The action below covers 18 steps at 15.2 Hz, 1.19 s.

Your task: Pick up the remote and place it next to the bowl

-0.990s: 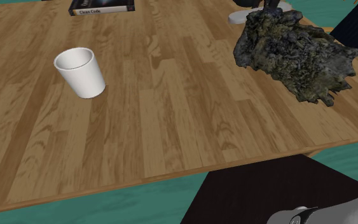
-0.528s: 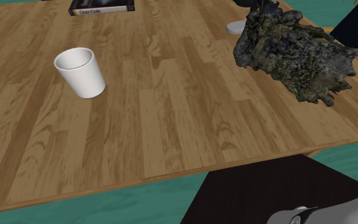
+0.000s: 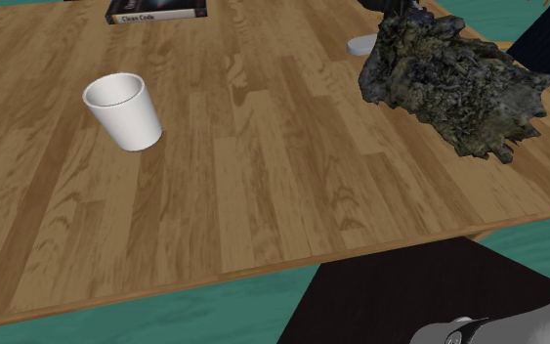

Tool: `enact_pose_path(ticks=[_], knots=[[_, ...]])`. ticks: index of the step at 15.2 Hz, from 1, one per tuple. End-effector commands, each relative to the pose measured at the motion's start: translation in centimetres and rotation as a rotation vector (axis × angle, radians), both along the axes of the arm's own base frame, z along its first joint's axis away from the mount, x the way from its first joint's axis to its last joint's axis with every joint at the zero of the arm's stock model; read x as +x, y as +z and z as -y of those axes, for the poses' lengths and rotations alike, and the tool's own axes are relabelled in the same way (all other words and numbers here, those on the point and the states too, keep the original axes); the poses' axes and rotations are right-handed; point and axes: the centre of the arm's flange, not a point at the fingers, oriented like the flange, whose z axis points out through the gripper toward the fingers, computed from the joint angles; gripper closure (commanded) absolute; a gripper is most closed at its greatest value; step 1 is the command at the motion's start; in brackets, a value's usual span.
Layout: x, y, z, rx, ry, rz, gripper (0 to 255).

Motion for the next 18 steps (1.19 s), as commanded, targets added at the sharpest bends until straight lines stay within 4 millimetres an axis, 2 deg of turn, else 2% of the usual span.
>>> enact_pose_path(ticks=[1, 2, 7, 11, 18], knots=[[0.0, 0.0, 0.0, 0.0, 0.0, 0.0, 255], [0.0, 0.0, 0.0, 0.0, 0.0, 0.0, 0], [0.0, 0.0, 0.0, 0.0, 0.0, 0.0, 0], [0.0, 5.0, -0.1, 0.0, 0.0, 0.0, 0], [0.0, 5.0, -0.1, 0.0, 0.0, 0.0, 0]])
